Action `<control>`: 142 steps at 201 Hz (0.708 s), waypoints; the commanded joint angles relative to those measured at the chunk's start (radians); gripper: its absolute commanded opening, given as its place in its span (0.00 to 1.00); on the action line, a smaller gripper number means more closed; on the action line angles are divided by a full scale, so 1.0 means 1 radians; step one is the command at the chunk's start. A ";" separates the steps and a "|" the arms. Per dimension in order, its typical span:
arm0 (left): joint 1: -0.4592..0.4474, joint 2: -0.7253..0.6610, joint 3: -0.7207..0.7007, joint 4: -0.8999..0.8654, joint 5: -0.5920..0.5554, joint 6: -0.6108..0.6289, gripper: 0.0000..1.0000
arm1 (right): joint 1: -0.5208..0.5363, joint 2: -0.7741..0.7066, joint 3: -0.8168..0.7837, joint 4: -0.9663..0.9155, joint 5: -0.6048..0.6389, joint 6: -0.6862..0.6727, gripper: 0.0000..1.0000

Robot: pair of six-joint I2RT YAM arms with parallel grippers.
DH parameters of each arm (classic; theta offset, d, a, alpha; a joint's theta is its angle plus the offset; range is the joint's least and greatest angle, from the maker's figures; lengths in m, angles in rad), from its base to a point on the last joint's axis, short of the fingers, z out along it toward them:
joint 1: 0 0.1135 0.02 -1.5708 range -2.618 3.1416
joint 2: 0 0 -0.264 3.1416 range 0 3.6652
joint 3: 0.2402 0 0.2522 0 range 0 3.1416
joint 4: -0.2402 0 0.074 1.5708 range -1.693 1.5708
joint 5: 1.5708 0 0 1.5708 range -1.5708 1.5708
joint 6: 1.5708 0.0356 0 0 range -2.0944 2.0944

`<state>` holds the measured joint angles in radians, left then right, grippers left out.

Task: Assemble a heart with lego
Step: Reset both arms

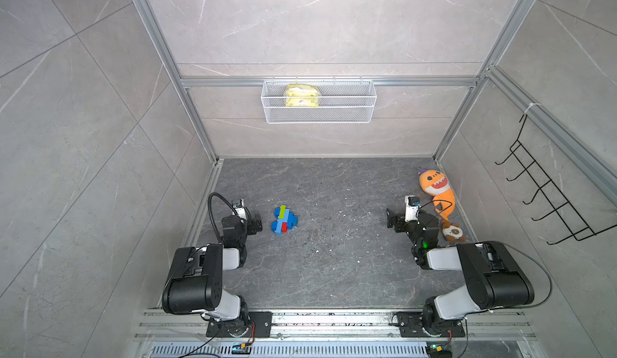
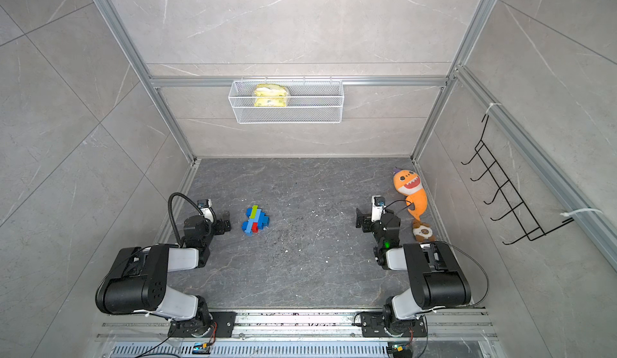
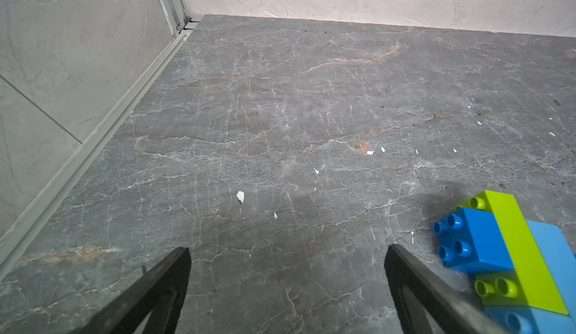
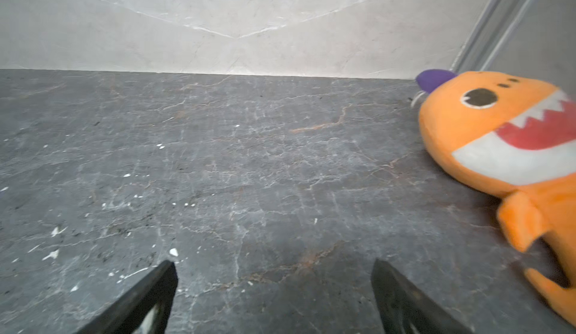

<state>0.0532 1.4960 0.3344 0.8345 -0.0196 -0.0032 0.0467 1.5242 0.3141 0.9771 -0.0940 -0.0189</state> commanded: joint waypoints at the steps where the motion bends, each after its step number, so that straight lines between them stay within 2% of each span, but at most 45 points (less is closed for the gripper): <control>1: 0.003 0.006 0.034 -0.003 -0.020 -0.006 1.00 | -0.001 0.012 0.007 0.016 -0.010 0.019 1.00; 13: 0.002 0.002 0.032 -0.007 -0.023 -0.007 1.00 | -0.002 0.000 0.014 -0.019 0.072 0.045 1.00; 43: 0.002 0.006 0.035 -0.004 -0.027 -0.008 1.00 | -0.002 0.010 0.035 -0.041 0.000 0.013 1.00; 142: 0.002 0.002 0.034 -0.008 -0.026 -0.005 1.00 | 0.004 0.009 0.040 -0.049 -0.004 0.002 1.00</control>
<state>0.0532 1.4960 0.3428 0.8070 -0.0288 -0.0040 0.0452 1.5246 0.3286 0.9466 -0.0803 -0.0032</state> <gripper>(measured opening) 0.999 0.991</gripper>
